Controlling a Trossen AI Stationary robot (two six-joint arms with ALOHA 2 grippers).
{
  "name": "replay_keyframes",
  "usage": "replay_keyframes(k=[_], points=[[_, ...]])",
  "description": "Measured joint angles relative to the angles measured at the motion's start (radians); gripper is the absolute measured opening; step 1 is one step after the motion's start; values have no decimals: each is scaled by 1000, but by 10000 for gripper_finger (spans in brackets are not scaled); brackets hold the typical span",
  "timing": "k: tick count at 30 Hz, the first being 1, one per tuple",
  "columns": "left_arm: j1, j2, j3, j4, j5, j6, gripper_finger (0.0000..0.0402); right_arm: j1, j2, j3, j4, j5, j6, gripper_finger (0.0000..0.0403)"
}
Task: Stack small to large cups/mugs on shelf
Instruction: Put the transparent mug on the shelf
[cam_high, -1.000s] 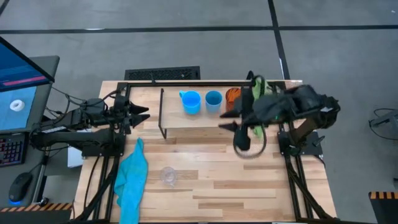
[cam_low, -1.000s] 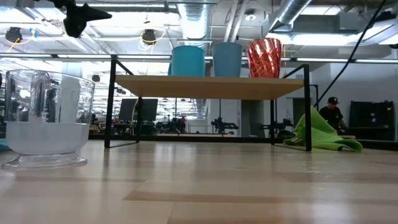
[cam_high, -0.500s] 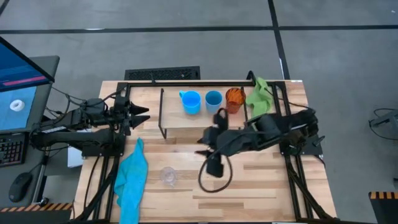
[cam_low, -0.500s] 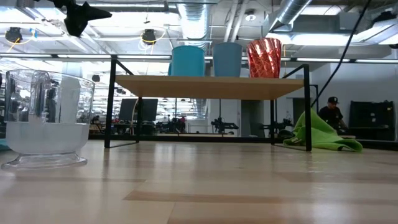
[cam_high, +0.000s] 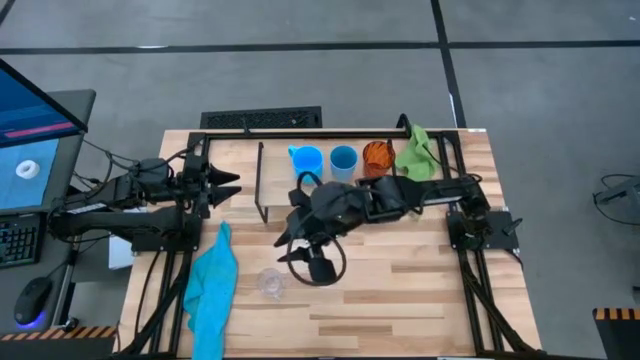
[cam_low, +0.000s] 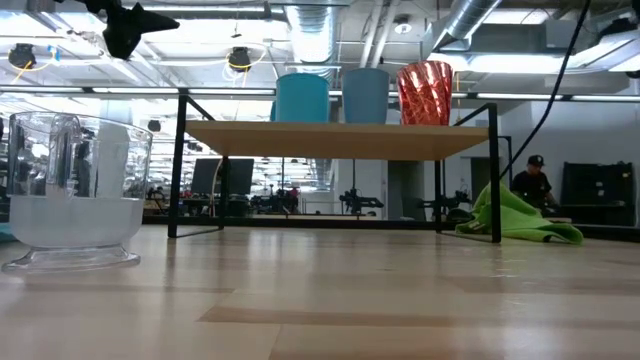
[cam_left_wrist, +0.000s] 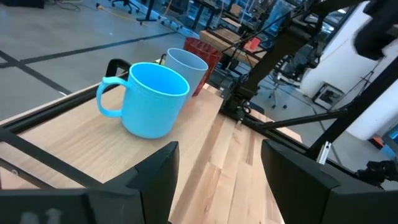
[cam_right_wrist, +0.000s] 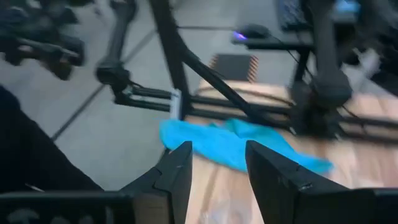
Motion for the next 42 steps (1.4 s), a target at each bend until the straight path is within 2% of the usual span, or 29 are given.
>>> replay_keyframes(k=[5,12,19,30,42], points=[[0,0,0,0,-21,-1,220,-10,48,-6,20,-71,-80,166],[0,0,0,-9,-39,-2,220,18,152,-7,39,-79,-146,166],[0,0,0,-10,-62,-2,220,27,275,-4,84,-105,-124,160],[0,0,0,-13,-62,-1,220,31,433,-5,86,-96,-108,156],[0,0,0,-13,-62,-2,220,31,462,-5,89,-31,-74,152]])
